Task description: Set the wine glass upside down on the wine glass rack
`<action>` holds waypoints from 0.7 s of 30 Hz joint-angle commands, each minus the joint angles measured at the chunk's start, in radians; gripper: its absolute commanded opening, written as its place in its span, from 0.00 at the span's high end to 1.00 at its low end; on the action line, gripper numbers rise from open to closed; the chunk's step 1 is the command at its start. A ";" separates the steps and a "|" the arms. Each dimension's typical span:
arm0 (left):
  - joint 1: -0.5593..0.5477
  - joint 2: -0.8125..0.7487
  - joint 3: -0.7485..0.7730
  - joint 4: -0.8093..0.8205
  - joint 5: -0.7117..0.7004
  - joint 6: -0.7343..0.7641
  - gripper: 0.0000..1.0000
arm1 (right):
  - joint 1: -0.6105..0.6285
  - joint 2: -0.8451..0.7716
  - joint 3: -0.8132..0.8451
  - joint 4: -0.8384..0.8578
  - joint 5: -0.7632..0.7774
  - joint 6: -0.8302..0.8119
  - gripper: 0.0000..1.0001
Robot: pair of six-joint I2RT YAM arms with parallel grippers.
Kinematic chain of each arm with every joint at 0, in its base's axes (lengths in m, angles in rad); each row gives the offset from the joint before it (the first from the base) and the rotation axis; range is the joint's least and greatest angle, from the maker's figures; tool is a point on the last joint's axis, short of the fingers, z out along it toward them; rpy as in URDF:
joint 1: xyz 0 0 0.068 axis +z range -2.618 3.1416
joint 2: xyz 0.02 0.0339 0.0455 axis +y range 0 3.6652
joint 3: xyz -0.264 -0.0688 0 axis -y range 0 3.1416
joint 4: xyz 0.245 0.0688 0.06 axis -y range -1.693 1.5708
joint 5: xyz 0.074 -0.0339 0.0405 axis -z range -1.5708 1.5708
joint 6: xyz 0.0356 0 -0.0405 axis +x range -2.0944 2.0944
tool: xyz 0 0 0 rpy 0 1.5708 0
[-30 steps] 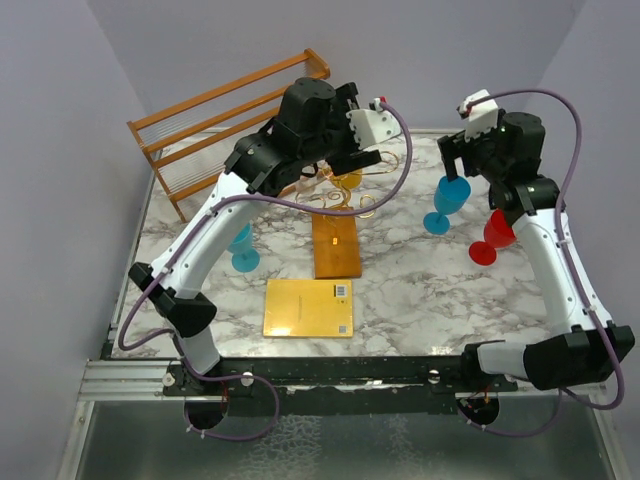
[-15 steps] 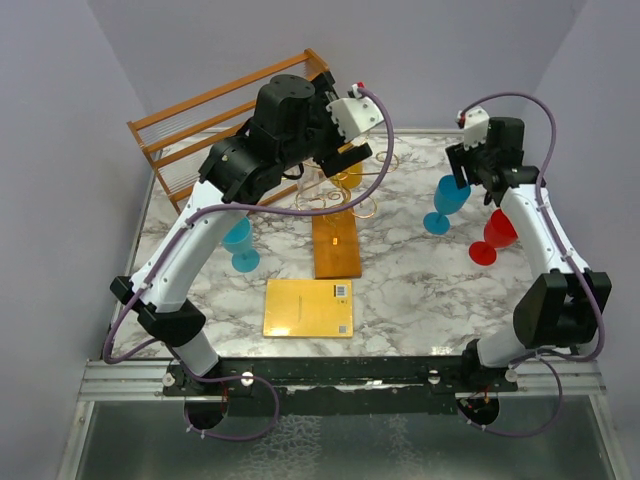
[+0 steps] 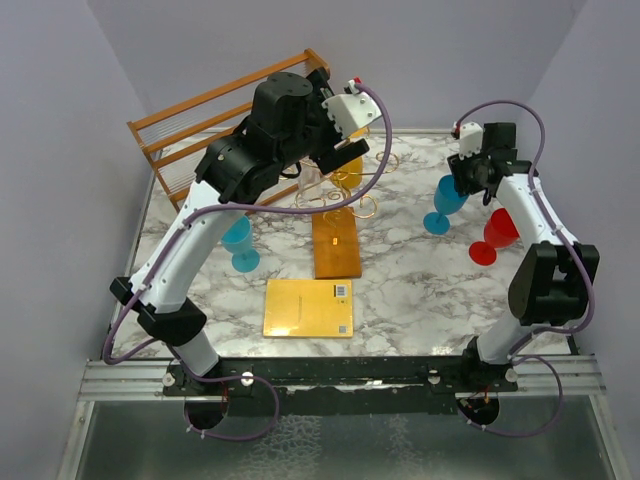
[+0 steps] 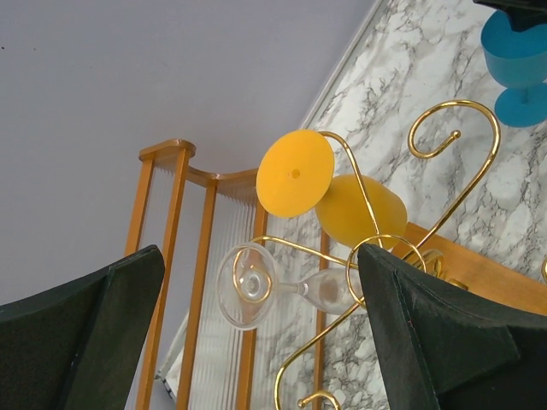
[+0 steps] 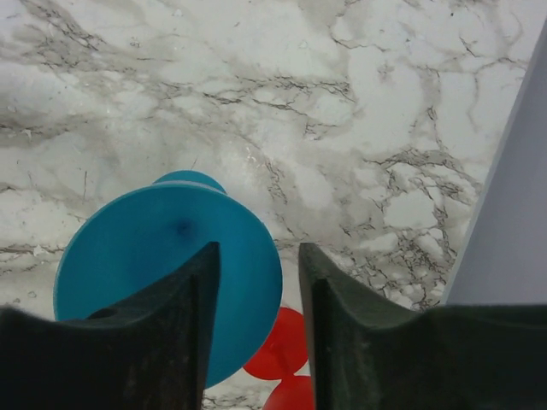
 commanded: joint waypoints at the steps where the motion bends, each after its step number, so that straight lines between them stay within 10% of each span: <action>1: -0.005 0.020 0.033 -0.004 -0.047 -0.003 0.01 | -0.003 0.044 0.059 -0.043 -0.065 0.009 0.64; 21: -0.006 0.021 -0.015 0.046 -0.149 0.002 0.01 | -0.003 0.033 0.156 -0.101 -0.086 -0.008 0.99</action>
